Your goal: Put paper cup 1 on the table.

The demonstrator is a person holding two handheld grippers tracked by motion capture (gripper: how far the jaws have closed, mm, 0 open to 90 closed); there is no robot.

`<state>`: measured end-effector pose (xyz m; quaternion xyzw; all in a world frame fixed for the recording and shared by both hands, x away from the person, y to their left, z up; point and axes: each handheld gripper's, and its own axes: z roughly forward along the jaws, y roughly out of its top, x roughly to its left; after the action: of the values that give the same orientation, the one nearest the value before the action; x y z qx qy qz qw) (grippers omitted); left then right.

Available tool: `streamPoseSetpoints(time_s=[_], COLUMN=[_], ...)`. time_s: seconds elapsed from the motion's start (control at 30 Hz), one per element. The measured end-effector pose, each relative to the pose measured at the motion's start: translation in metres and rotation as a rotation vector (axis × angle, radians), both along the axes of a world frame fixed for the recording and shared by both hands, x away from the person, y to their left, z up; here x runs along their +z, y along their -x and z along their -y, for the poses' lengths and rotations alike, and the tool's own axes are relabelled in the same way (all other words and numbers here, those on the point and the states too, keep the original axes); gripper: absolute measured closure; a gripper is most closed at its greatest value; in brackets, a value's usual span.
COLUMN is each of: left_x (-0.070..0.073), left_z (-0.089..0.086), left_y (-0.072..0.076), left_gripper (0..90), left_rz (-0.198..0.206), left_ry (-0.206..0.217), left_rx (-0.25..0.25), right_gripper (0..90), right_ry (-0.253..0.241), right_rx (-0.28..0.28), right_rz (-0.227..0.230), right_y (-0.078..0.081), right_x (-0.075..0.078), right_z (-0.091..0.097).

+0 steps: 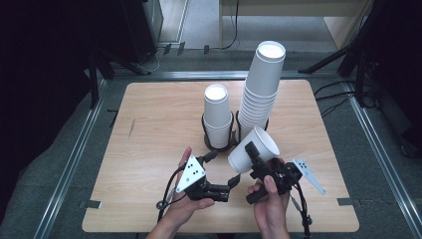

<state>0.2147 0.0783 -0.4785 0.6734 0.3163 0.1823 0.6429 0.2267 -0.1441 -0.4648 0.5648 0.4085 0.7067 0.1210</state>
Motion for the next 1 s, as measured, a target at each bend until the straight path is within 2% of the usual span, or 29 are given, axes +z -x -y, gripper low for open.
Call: streamPoseSetpoints(time_s=[0.07,0.1,0.13,0.17,0.2,0.23,0.3,0.33,0.37,0.43,0.53,0.7,0.73,0.8,0.83,1.0], left_x=[0.000,0.000,0.000,0.000,0.000,0.000,0.000,0.000,0.000,0.000,0.000,0.000,0.000,0.000,0.000,0.000], left_z=[0.000,0.000,-0.001,-0.001,-0.001,-0.001,-0.001,-0.002,-0.002,-0.002,-0.002,-0.003,-0.003,-0.003,-0.003,-0.003], left_y=[0.000,0.000,0.000,0.000,0.000,0.000,0.000,-0.001,-0.001,-0.001,-0.001,-0.001,-0.001,-0.002,-0.002,-0.002], left_gripper=[2.3,2.3,2.3,2.3,2.3,2.3,2.3,2.3,2.3,2.3,2.3,2.3,2.3,2.3,2.3,2.3], left_rz=[0.000,0.000,0.000,0.000,-0.001,-0.002,-0.002,-0.002,-0.002,-0.002,-0.004,-0.005,-0.006,-0.006,-0.007,-0.003], left_ry=[0.000,0.000,0.001,0.001,0.000,0.000,-0.001,0.001,0.001,0.000,0.000,0.001,0.002,0.001,0.002,-0.001], left_rx=[0.000,0.000,0.001,0.001,0.002,0.003,0.004,0.005,0.005,0.007,0.008,0.010,0.010,0.011,0.012,0.021], right_gripper=[16.3,16.3,16.3,16.3,16.3,16.3,16.3,16.3,16.3,16.2,16.1,16.0,15.9,15.9,15.8,15.7], right_ry=[0.039,0.039,0.088,0.088,0.137,0.137,0.175,0.220,0.220,0.256,0.354,0.445,0.500,0.510,0.547,0.590], right_rx=[-0.008,-0.008,-0.026,-0.026,-0.044,-0.044,-0.059,-0.081,-0.081,-0.099,-0.138,-0.189,-0.208,-0.213,-0.228,-0.252], right_rz=[0.016,0.016,0.036,0.036,0.054,0.054,0.064,0.074,0.074,0.086,0.115,0.138,0.153,0.156,0.169,0.174], right_y=[0.001,0.001,0.002,0.002,0.002,0.002,0.002,0.002,0.002,0.002,0.002,0.000,0.000,-0.001,-0.001,-0.005], right_x=[0.001,0.001,0.002,0.002,0.002,0.002,0.002,0.003,0.003,0.003,0.004,0.006,0.007,0.007,0.008,0.008], right_z=[-0.001,-0.001,-0.002,-0.002,-0.003,-0.003,-0.003,-0.003,-0.003,-0.002,-0.001,0.006,0.009,0.009,0.012,0.018])
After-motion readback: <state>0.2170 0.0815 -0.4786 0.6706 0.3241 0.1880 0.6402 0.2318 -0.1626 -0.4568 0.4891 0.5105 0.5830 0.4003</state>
